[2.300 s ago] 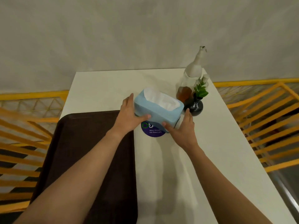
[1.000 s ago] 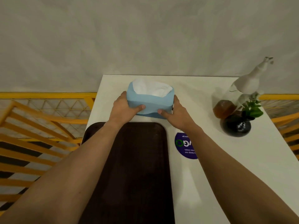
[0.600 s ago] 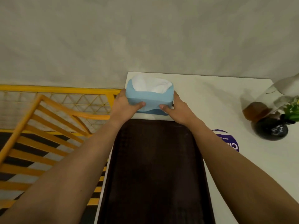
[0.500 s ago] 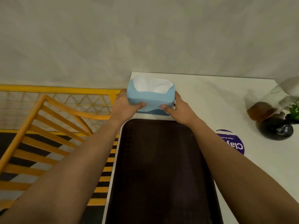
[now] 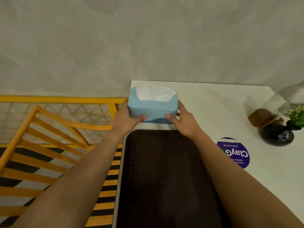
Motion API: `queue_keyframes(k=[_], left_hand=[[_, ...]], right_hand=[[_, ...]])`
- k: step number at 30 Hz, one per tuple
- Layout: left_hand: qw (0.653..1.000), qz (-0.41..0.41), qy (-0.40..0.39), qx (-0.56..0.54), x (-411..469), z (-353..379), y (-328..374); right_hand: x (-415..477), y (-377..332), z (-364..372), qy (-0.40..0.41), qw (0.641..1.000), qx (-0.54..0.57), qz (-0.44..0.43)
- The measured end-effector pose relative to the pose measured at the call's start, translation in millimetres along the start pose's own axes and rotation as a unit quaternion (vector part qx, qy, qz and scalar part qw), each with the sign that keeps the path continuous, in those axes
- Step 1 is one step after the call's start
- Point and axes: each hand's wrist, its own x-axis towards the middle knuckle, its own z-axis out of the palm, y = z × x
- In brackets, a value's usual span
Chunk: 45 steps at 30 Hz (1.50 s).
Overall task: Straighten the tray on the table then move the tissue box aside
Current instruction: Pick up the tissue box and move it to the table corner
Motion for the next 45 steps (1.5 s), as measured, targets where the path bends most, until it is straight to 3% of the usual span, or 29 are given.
queue_keyframes(k=[25,45], left_hand=[[0.999,-0.028,0.006,0.018,128.8,15.8,-17.4],[0.998,-0.045,0.007,0.037,158.5,23.9,-26.4]], right_hand=[[136.4,26.6,0.1,-0.01,0.999,-0.035,0.039],[169.5,36.0,1.9,-0.012,0.997,-0.071,0.033]])
